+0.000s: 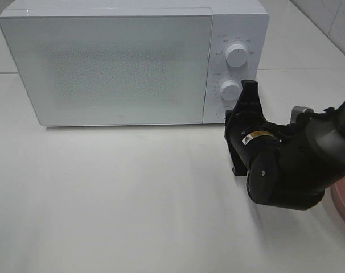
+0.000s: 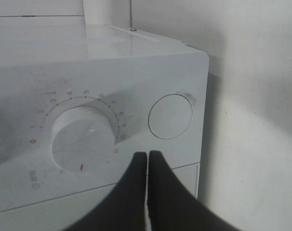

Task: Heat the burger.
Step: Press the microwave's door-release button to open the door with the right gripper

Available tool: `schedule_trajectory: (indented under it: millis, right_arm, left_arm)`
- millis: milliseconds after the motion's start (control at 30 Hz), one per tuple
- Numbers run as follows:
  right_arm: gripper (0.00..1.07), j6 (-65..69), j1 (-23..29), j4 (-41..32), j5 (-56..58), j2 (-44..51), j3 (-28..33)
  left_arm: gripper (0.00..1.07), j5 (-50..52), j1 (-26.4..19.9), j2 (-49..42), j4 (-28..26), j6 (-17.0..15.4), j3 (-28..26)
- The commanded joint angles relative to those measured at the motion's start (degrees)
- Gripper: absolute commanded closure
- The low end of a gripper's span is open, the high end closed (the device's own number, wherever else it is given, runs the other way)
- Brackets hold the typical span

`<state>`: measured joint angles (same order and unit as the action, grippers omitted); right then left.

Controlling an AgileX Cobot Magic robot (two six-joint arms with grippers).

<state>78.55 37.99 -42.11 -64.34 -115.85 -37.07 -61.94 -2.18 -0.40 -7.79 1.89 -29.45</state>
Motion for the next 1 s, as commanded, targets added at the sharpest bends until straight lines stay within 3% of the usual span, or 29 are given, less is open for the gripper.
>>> schedule_trajectory:
  millis: [33, 467, 1000]
  right_arm:
    - [1.07, 1.26, -1.15, 1.72, 0.97, -2.06, -2.46]
    - [1.07, 1.66, -2.52, 1.60, 1.26, -7.51, -7.91]
    - [1.07, 1.15, -5.16, 2.06, 2.64, -9.68, -10.43]
  left_arm:
    - [0.06, 0.80, -0.11, -0.86, 0.06, 0.11, 0.00]
    - [0.06, 0.80, -0.11, -0.86, 0.06, 0.11, 0.00]
    - [0.06, 0.80, -0.11, -0.86, 0.06, 0.11, 0.00]
